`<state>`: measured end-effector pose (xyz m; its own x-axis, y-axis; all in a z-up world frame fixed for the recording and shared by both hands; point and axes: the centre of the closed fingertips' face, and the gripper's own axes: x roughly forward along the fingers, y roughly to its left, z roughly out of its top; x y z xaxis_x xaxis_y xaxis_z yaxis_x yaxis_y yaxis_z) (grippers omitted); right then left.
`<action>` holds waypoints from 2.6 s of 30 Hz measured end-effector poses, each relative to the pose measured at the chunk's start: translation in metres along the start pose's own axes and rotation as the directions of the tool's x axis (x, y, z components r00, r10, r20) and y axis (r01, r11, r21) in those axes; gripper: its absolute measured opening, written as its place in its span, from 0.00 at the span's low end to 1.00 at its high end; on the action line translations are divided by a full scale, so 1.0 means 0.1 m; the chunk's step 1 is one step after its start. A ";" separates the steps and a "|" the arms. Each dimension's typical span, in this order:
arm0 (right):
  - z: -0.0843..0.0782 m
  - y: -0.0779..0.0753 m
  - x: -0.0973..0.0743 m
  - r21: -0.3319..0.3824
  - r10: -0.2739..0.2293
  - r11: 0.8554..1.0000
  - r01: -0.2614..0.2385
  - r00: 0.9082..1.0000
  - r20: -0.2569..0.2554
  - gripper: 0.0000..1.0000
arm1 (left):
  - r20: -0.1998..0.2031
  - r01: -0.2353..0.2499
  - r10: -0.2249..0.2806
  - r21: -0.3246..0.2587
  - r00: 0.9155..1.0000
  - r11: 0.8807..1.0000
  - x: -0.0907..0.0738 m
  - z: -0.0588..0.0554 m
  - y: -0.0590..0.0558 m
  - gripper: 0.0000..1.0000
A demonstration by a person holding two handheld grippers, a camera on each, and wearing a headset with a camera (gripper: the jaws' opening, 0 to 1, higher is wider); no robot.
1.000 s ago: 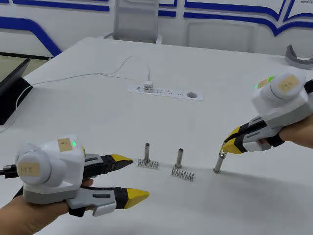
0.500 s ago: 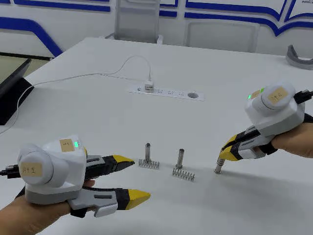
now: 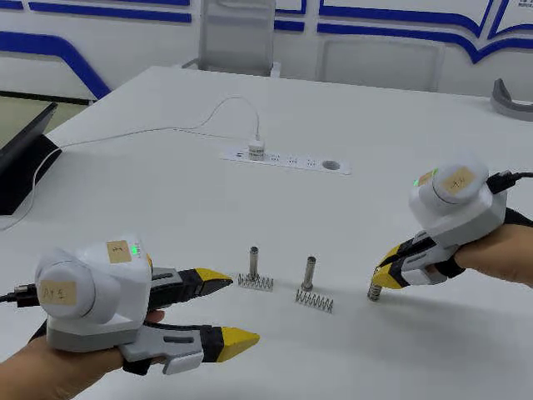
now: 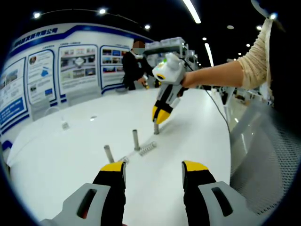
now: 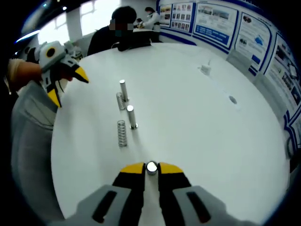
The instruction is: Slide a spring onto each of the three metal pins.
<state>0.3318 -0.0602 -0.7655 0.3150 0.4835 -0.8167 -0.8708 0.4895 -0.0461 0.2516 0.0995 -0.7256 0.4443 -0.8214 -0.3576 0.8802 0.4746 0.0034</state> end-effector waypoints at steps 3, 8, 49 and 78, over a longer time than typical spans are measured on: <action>0.00 0.00 0.01 0.004 0.002 1.000 -0.002 1.000 0.009 0.12 | -0.001 0.000 0.000 0.000 1.000 1.000 0.00 0.00 0.00 0.49; 0.00 -0.01 0.01 0.001 0.003 1.000 -0.003 1.000 0.014 0.12 | -0.002 -0.002 0.002 -0.001 1.000 1.000 0.00 -0.01 0.00 0.49; 0.29 0.52 0.37 -0.159 0.093 0.983 -0.093 0.996 -0.003 0.16 | 0.005 0.002 -0.002 0.013 1.000 1.000 0.04 0.06 0.01 0.48; 0.17 0.59 0.51 -0.162 0.128 0.977 -0.137 0.990 -0.064 0.12 | -0.010 0.005 -0.005 0.024 1.000 1.000 0.06 0.06 -0.01 0.47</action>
<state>0.3030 0.0057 -0.8005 0.1762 0.4945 -0.8511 -0.9553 0.2944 -0.0267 0.2538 0.0923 -0.7221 0.4386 -0.8204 -0.3668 0.8861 0.4629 0.0243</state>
